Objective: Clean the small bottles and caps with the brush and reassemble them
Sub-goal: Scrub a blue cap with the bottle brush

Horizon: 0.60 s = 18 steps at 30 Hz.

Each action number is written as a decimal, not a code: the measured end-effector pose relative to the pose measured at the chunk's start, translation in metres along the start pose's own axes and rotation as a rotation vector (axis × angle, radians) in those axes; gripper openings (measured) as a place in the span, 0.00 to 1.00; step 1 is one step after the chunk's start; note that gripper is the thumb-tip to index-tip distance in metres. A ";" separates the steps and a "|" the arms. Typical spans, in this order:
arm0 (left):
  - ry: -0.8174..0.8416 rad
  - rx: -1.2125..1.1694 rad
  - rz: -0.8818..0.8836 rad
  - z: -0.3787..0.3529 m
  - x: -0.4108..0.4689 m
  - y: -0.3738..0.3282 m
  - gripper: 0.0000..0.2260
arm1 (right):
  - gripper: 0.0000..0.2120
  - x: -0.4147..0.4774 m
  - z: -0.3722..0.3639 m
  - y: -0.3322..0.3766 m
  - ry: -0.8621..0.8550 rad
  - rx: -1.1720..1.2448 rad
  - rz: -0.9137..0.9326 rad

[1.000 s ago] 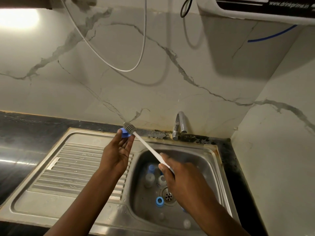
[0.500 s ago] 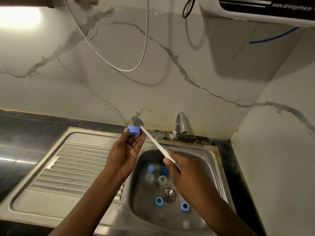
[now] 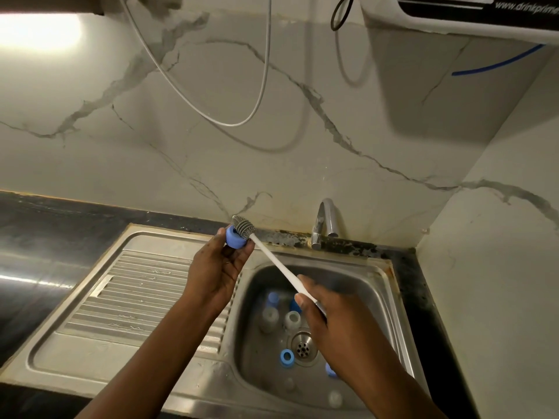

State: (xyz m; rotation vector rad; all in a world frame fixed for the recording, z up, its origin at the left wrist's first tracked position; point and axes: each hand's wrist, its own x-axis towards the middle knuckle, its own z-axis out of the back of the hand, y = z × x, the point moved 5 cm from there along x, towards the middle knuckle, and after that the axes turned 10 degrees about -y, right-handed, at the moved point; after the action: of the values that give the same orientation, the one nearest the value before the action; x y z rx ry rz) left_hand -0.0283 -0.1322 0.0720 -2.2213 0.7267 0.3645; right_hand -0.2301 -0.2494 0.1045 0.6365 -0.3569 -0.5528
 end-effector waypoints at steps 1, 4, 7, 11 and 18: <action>0.010 0.018 0.005 0.000 -0.002 0.003 0.13 | 0.24 0.002 -0.001 0.001 -0.004 -0.006 0.000; 0.037 0.056 -0.027 -0.001 -0.005 0.003 0.13 | 0.23 0.005 -0.003 0.006 -0.002 0.003 0.003; 0.021 0.076 -0.077 -0.001 -0.003 -0.005 0.12 | 0.23 0.002 -0.001 0.011 0.018 -0.017 0.027; -0.046 0.005 -0.083 0.005 0.009 -0.022 0.14 | 0.23 -0.005 0.000 0.013 0.027 -0.043 0.057; -0.030 0.063 -0.048 0.009 0.012 -0.021 0.15 | 0.24 -0.005 0.005 0.004 0.033 -0.078 0.021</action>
State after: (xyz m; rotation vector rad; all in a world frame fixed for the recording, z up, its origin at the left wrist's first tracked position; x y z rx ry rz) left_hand -0.0066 -0.1183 0.0723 -2.1657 0.6594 0.3464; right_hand -0.2346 -0.2457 0.1100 0.5658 -0.3096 -0.5331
